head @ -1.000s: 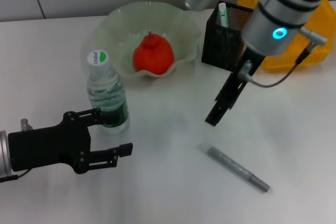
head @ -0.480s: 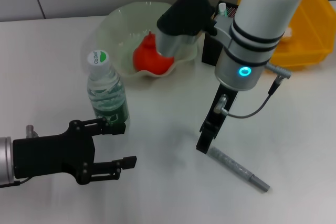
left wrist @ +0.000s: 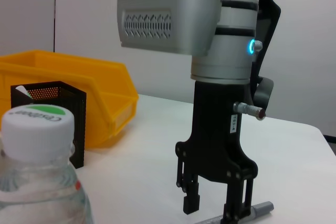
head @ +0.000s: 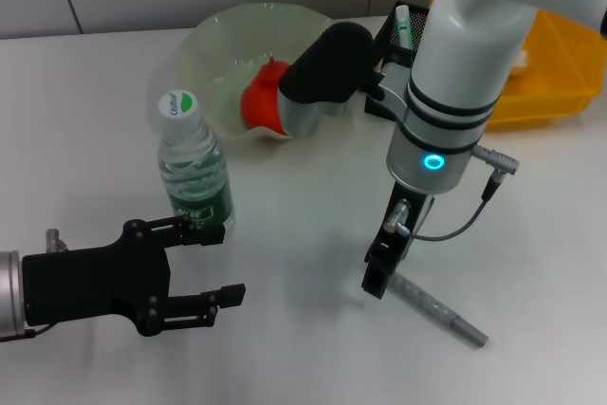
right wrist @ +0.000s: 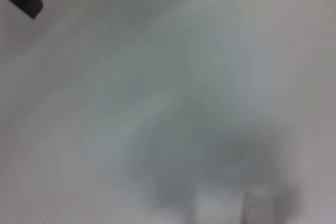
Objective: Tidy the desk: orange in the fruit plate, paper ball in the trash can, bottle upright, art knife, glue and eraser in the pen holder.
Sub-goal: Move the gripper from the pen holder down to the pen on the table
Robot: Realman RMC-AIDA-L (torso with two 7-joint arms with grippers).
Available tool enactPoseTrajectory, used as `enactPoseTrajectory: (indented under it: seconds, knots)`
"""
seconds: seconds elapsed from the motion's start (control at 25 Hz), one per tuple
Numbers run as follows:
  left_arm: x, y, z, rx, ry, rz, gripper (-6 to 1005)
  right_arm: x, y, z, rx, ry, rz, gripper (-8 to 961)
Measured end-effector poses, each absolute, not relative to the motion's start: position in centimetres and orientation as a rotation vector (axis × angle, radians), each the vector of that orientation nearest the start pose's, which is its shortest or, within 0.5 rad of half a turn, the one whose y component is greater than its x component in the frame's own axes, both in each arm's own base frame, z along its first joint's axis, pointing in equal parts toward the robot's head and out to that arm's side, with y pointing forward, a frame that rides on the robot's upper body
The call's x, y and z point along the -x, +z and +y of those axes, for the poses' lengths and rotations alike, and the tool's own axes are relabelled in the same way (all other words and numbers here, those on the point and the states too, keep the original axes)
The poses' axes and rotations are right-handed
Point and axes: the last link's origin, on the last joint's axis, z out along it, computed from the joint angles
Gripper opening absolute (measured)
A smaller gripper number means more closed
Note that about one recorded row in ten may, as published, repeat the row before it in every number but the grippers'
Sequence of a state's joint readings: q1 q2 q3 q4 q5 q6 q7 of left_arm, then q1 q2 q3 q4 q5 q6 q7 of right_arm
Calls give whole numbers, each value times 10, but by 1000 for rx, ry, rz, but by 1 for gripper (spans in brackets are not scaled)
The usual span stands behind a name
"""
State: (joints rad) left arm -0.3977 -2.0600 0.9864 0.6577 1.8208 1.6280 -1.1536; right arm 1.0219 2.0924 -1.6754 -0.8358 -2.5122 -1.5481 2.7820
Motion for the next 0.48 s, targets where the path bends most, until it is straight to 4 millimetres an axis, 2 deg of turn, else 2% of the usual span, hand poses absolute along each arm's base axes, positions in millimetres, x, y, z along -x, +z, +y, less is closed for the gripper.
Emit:
enactPoseTrajectory:
  seconds: [0.48]
  knots:
    - [268, -22, 282, 2897, -728, -326, 756, -147, -88, 356, 2606, -987, 1024, 535]
